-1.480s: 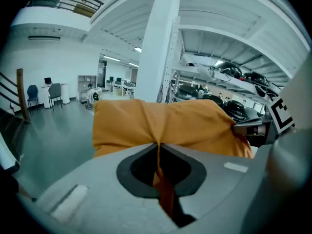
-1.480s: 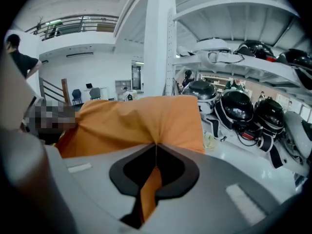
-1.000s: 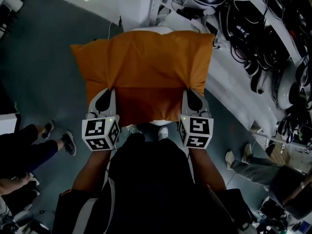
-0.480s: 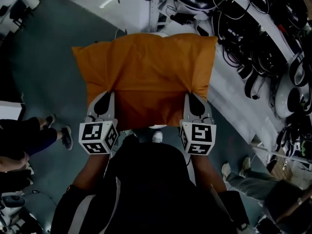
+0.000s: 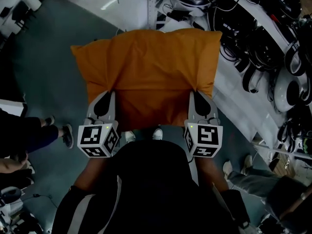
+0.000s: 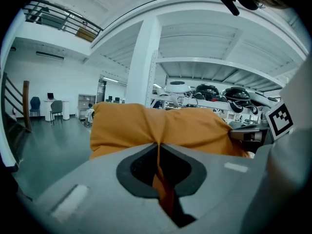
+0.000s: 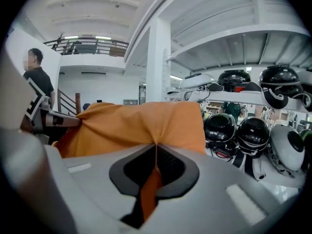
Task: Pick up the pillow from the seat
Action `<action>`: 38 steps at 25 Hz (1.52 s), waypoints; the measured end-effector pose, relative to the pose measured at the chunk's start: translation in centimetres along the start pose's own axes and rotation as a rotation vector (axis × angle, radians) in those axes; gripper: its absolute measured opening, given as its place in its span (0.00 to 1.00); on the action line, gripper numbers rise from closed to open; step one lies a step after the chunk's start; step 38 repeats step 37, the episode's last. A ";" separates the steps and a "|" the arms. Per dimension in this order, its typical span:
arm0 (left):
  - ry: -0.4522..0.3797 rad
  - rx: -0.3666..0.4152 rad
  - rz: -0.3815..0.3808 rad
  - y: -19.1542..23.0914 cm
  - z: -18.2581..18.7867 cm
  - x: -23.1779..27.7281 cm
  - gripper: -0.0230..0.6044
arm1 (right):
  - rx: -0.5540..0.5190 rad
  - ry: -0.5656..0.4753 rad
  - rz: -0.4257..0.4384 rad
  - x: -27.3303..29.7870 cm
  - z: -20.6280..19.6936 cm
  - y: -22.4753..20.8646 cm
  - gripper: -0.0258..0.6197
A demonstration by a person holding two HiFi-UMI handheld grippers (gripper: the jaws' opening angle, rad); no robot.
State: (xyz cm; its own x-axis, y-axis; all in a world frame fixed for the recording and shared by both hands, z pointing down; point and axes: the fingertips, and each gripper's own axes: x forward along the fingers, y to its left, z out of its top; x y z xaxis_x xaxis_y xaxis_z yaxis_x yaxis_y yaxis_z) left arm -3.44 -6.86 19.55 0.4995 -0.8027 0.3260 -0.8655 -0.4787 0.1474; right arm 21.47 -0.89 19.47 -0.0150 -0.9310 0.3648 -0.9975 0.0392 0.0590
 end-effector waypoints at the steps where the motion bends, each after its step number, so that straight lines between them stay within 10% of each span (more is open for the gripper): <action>1: -0.006 0.001 -0.009 0.0 0.1 -0.3 0.05 | 0.001 -0.005 -0.009 -0.4 0.1 0.1 0.05; 38: 0.023 -0.010 -0.059 5.1 -3.7 -6.0 0.05 | 0.033 0.046 -0.051 -3.7 -3.5 7.9 0.05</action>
